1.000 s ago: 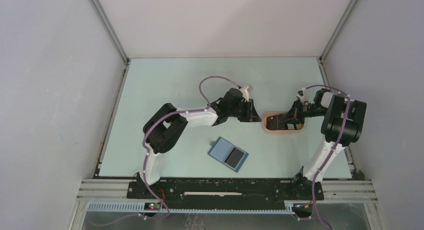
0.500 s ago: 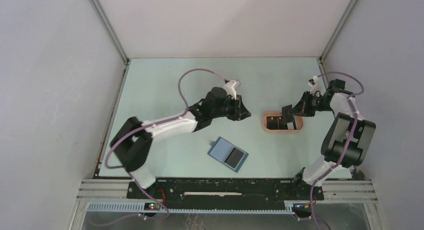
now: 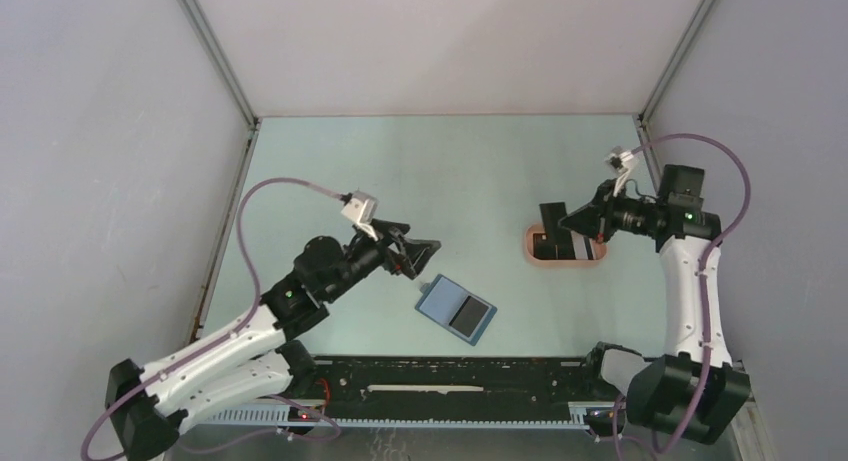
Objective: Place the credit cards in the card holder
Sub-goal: Insert the credit card into the card holder.
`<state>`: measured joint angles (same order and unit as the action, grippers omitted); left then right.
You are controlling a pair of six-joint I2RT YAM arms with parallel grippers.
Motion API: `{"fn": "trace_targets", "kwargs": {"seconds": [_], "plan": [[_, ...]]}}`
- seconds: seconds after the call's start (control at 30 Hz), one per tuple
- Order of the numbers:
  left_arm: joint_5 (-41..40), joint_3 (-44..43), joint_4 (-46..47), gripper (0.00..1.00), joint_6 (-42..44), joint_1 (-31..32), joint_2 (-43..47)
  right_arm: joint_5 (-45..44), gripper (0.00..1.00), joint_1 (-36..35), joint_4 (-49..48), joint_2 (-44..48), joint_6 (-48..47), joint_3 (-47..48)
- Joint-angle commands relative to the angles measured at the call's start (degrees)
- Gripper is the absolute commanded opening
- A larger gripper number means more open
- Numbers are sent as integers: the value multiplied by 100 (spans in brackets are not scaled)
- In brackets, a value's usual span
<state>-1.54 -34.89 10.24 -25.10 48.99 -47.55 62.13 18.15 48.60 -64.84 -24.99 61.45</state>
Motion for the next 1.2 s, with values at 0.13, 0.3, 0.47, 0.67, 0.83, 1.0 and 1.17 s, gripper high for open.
{"fn": "trace_targets", "kwargs": {"seconds": [0.13,0.3,0.47,0.67,0.83,1.0,1.17], "plan": [[-22,1447,91,100,-793,-101,1102,1148,0,-2031,547,-225,-847,-690],[248,2168,558,89,-1511,-86,1042,1407,0,-2503,-1547,28,1078,-1886],[-271,2345,746,81,-1565,96,517,1404,0,-2836,-2552,-522,1980,-2452],[-711,2111,570,77,-1262,379,-264,1352,0,-3471,-2519,-1155,1921,-2454],[-926,2258,743,79,-687,589,-330,1437,0,-3481,-2458,-1405,1911,-2517],[-977,2646,1463,82,83,695,-352,1249,0,-3494,-2706,-1653,2272,-2515],[-932,2925,2345,85,1049,778,-561,965,0,-3511,-2821,-1715,2466,-2515]]}}
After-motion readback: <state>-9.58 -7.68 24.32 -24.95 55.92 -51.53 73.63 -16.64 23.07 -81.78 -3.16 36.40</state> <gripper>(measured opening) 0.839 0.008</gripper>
